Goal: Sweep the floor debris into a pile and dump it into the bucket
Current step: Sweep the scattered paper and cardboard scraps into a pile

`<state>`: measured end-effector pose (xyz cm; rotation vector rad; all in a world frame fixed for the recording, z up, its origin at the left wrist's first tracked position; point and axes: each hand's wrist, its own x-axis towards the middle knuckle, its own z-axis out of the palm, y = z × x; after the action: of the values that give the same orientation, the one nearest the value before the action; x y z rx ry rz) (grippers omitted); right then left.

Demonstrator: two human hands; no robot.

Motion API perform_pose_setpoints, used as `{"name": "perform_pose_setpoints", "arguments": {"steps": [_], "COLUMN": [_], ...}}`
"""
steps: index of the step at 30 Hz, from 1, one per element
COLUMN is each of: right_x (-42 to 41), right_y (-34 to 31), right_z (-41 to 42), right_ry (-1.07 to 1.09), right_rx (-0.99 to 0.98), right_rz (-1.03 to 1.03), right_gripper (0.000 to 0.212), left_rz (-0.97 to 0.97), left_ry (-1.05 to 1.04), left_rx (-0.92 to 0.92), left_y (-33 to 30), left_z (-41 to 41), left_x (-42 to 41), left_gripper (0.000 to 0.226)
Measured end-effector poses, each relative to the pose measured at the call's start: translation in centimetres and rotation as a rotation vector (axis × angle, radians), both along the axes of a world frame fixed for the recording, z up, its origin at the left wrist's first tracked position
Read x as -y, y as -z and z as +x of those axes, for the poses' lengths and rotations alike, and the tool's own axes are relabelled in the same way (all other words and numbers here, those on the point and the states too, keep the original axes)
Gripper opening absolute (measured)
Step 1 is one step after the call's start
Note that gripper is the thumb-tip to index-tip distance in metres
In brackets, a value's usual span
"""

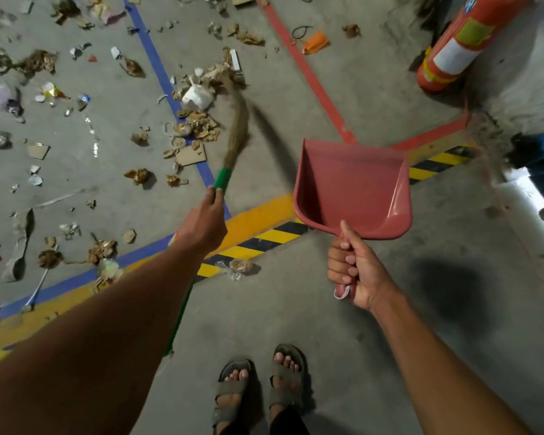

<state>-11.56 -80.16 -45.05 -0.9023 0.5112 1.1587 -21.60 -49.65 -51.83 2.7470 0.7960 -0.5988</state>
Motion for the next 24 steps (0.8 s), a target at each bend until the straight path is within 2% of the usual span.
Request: {"name": "perform_pose_setpoints", "arguments": {"steps": [5, 8, 11, 15, 18, 21, 24], "right_x": [-0.4, -0.2, -0.2, -0.2, -0.6, -2.7, -5.0], "right_y": [-1.5, -1.2, -0.3, 1.0, 1.1, -0.5, -2.4], "right_z": [0.9, 1.1, 0.7, -1.5, -3.6, -5.6, -7.3], "right_ry": [-0.009, -0.032, -0.054, -0.044, 0.009, 0.053, 0.096], "right_rx": [-0.001, 0.009, 0.018, 0.002, -0.020, -0.020, -0.006], "right_rz": [0.004, -0.024, -0.055, -0.074, -0.079, -0.085, -0.078], "right_gripper": [0.044, 0.045, 0.046, 0.046, 0.045, 0.044, 0.044], "left_rz": [-0.124, -0.113, -0.099, -0.066, -0.017, -0.014, -0.035], "left_ry": [0.275, 0.383, 0.308, 0.027, -0.108, -0.092, 0.088], "left_rx": [-0.093, -0.152, -0.149, -0.117, -0.116, -0.071, -0.059], "left_y": [-0.7, -0.2, 2.3, 2.8, 1.0, -1.6, -3.3], "left_z": [-3.7, -2.5, 0.5, 3.4, 2.6, -1.6, -6.8], "left_x": [5.9, 7.3, 5.3, 1.0, -1.6, -3.3, -3.7], "left_gripper": [0.083, 0.082, 0.076, 0.056, 0.064, 0.071, 0.077]}}
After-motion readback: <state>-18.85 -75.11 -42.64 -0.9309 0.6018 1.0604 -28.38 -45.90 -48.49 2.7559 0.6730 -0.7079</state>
